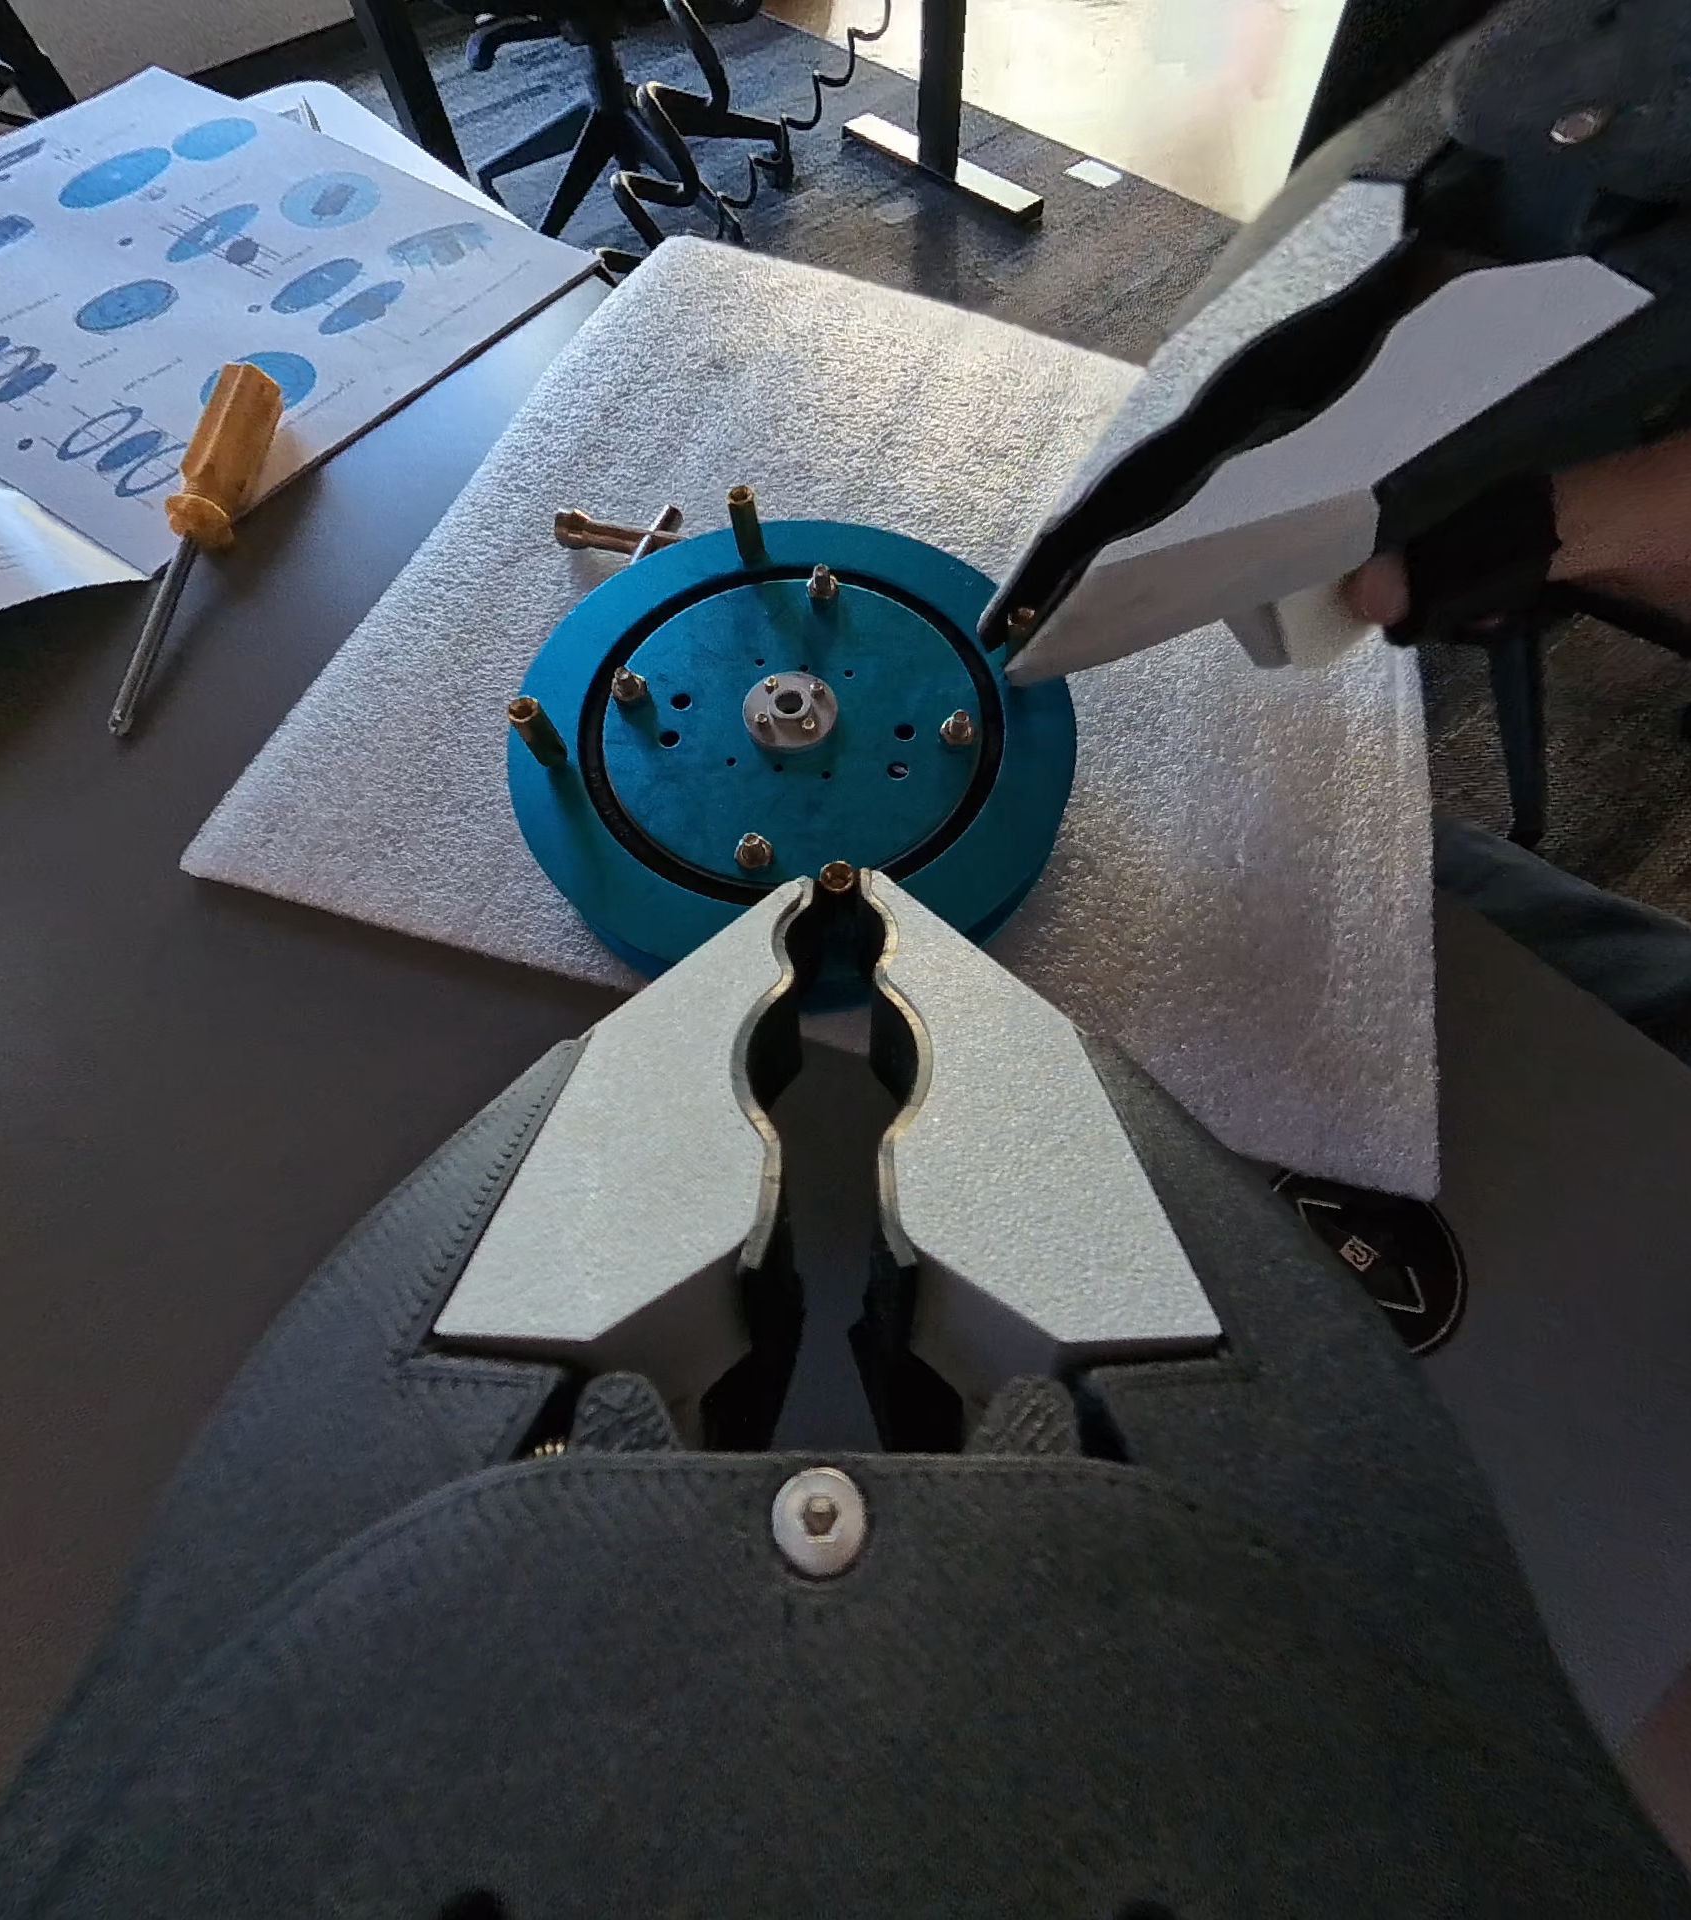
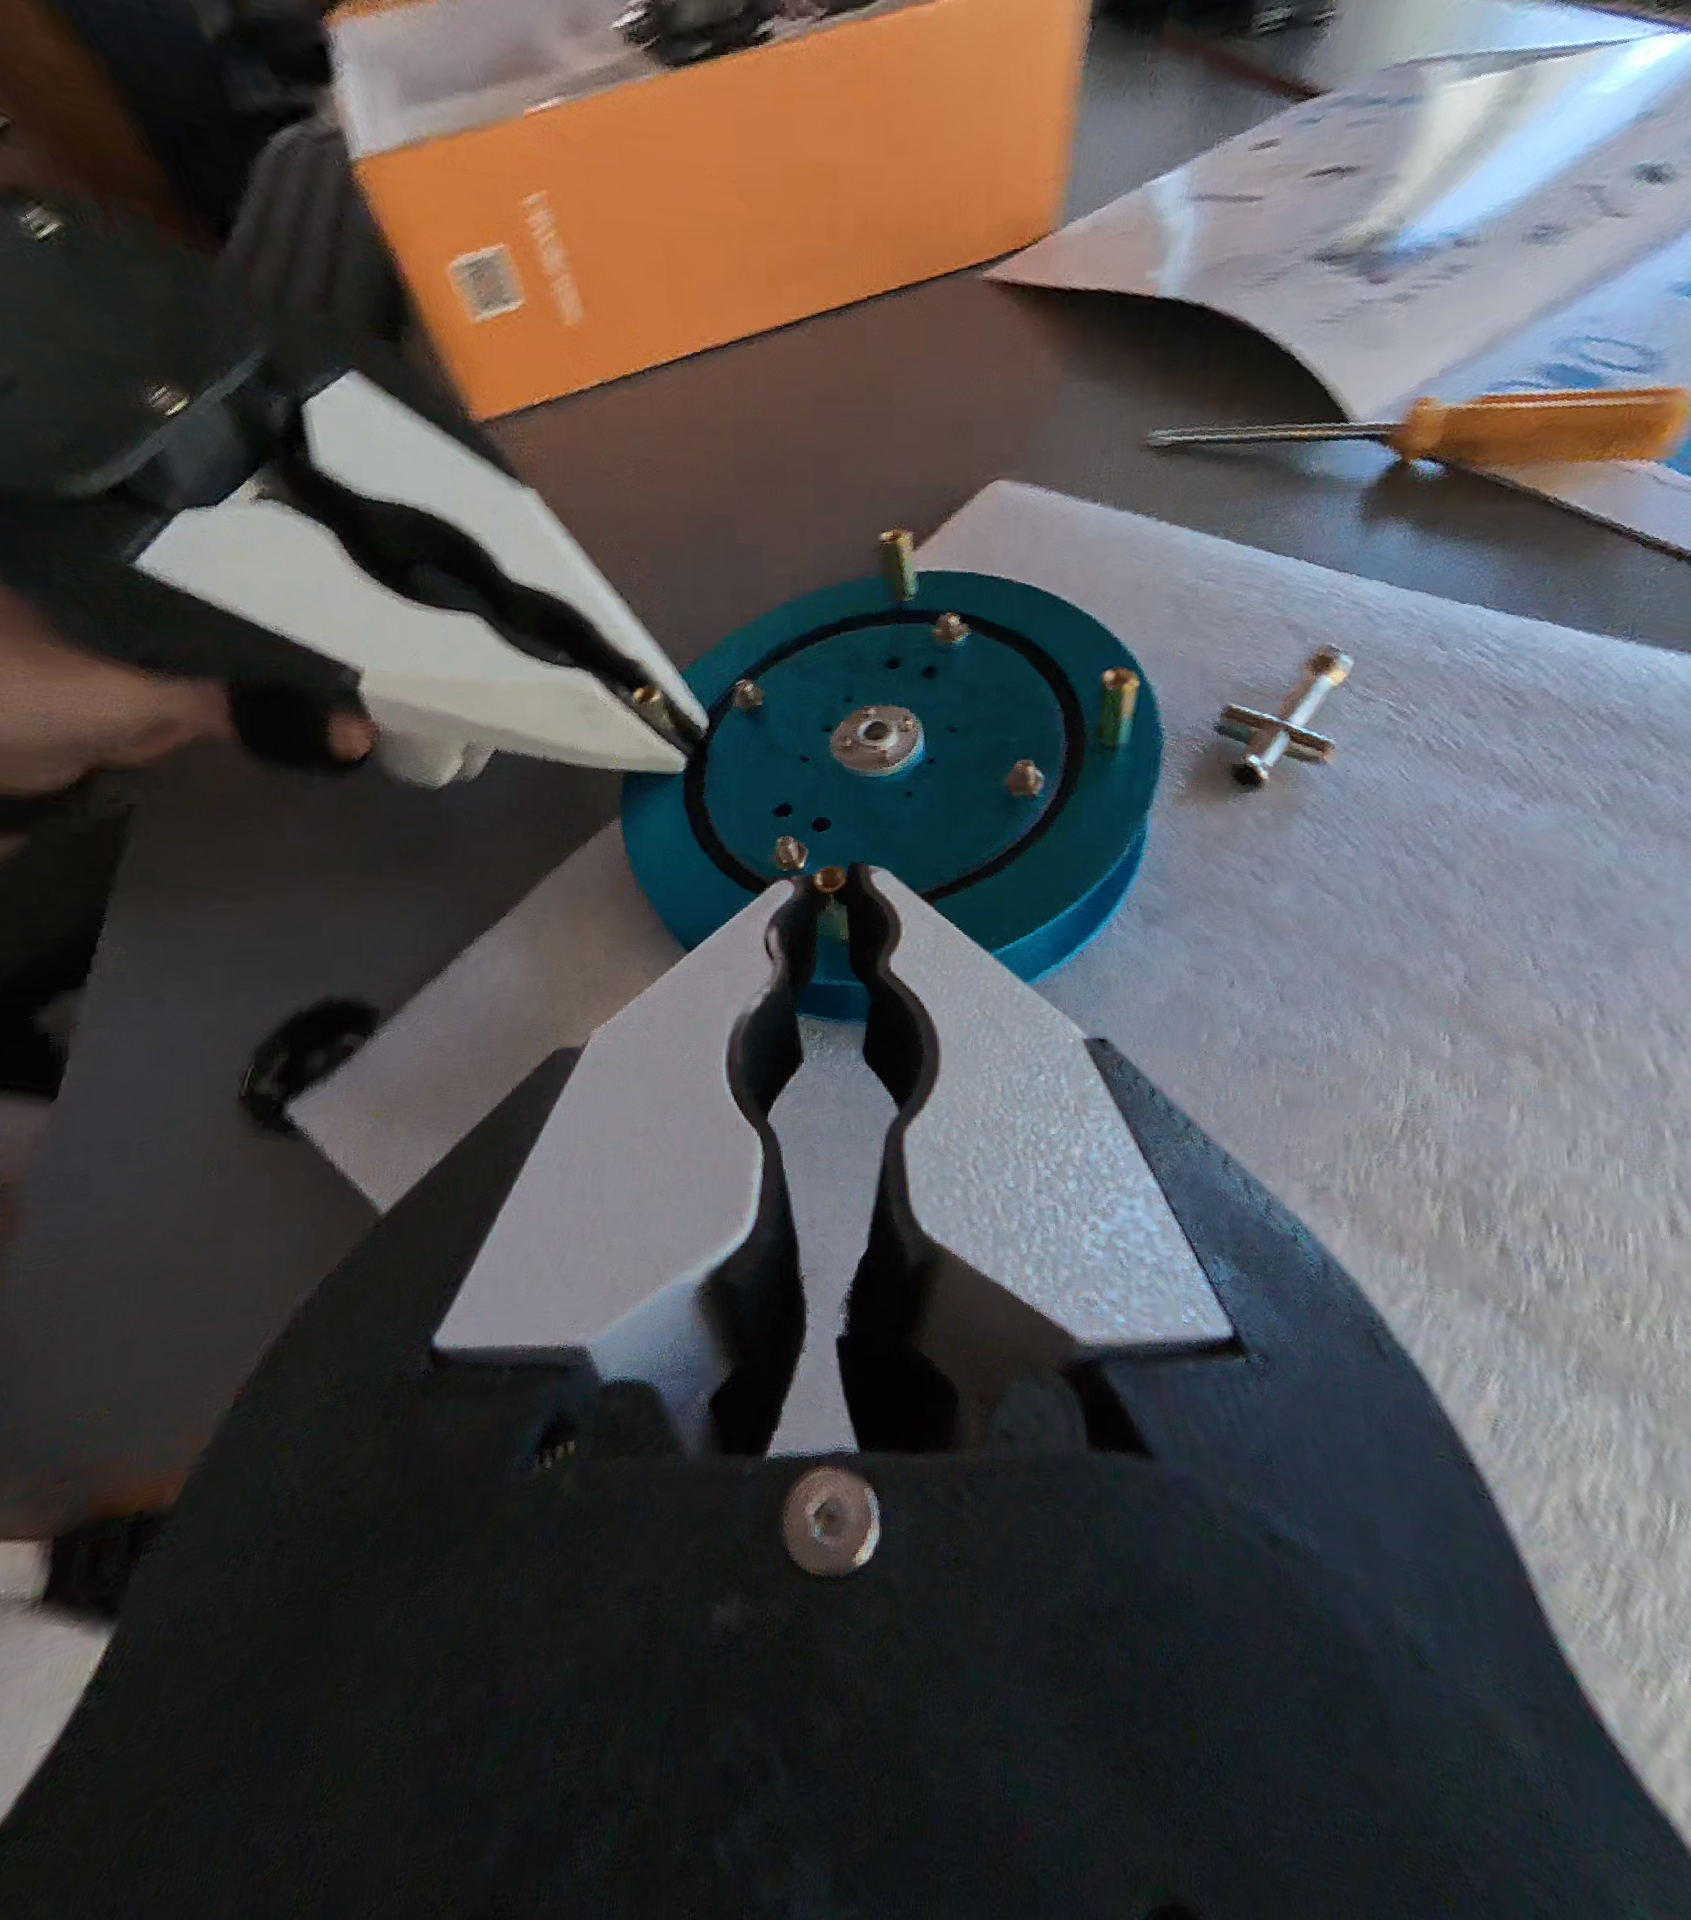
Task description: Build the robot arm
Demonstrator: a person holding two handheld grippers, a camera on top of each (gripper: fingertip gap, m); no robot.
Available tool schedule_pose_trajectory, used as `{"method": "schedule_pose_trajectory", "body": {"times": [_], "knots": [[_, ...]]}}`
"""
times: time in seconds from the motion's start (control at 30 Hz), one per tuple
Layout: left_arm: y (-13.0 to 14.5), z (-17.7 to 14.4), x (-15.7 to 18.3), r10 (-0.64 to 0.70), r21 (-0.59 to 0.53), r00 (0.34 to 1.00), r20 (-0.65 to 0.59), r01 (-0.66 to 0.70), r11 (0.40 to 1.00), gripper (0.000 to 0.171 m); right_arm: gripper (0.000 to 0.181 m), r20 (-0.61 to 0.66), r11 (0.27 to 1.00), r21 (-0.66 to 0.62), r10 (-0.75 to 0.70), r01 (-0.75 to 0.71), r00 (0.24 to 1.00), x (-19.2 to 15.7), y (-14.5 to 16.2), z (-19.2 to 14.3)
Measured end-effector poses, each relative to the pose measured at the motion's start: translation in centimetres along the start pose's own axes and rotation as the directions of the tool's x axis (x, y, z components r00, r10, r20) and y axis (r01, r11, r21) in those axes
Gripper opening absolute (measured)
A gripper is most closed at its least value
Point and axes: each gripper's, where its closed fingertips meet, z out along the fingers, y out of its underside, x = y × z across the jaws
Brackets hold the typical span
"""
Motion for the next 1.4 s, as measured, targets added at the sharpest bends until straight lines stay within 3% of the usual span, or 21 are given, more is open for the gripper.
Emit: {"method": "schedule_pose_trajectory", "body": {"times": [0.13, 0.23, 0.3, 0.4, 0.47, 0.57, 0.73, 0.87, 1.0, 1.17, 1.3, 1.4], "knots": [[0.0, 0.0, 0.0, 0.027, -0.001, 0.999, 0.025, -0.027, 1.0, 0.005, 0.005, -0.247, 0.99, 0.097, 0.121, -0.099, 0.961, 0.4, -0.1, -0.1], [0.0, 0.0, 0.0, 0.028, -0.001, 0.999, 0.023, -0.028, 1.0, 0.004, 0.005, -0.29, 0.992, 0.109, 0.093, -0.064, 0.952, 0.2, -0.1, -0.2], [0.1, 0.0, 0.0, 0.015, -0.001, 1.0, 0.009, -0.015, 1.0, 0.004, 0.006, -0.207, 0.995, 0.078, 0.07, -0.055, 0.976, -0.2, -0.1, -0.3], [0.0, 0.0, 0.2, -0.004, 0.0, 1.0, -0.016, 0.004, 1.0, 0.005, 0.03, 0.043, 0.998, 0.037, 0.042, -0.043, 0.998, -0.7, -0.8, -0.7], [0.0, 0.0, 0.2, -0.013, 0.0, 1.0, -0.025, 0.013, 1.0, 0.005, 0.029, 0.204, 0.999, 0.023, -0.046, 0.042, 0.978, -1.3, -1.3, -1.3], [0.0, 0.0, 0.2, -0.018, 0.0, 0.999, -0.03, 0.018, 1.0, 0.005, 0.023, 0.274, 0.973, 0.002, -0.222, 0.23, 0.936, -0.6, -1.3, -1.7], [0.0, 0.0, 0.1, -0.038, -0.001, 0.998, -0.042, 0.038, 0.999, 0.005, 0.011, 0.396, 0.954, -0.059, -0.247, 0.293, 0.884, -1.0, -0.6, -1.0], [0.0, 0.0, 0.1, -0.053, -0.002, 0.997, -0.051, 0.053, 0.999, 0.005, 0.005, 0.379, 0.946, -0.076, -0.265, 0.315, 0.887, -0.8, -0.4, -0.6], [0.1, 0.0, -0.1, -0.045, -0.002, 0.998, -0.036, 0.045, 0.999, 0.005, 0.005, 0.275, 0.962, -0.089, -0.225, 0.258, 0.935, -0.7, -0.3, -0.4], [0.1, 0.0, -0.1, -0.019, -0.002, 1.0, -0.008, 0.019, 1.0, 0.004, 0.005, 0.016, 1.0, -0.005, -0.019, 0.019, 1.0, -0.4, -0.3, -0.4], [0.1, -0.1, -0.1, -0.004, -0.003, 1.0, 0.013, 0.004, 1.0, 0.004, 0.005, -0.27, 0.996, 0.076, 0.058, -0.039, 0.961, -0.2, -0.4, -0.5], [0.1, -0.1, -0.1, -0.004, -0.003, 1.0, 0.013, 0.004, 1.0, 0.004, 0.005, -0.336, 0.992, 0.118, 0.07, -0.031, 0.939, -0.2, -0.4, -0.5]]}}
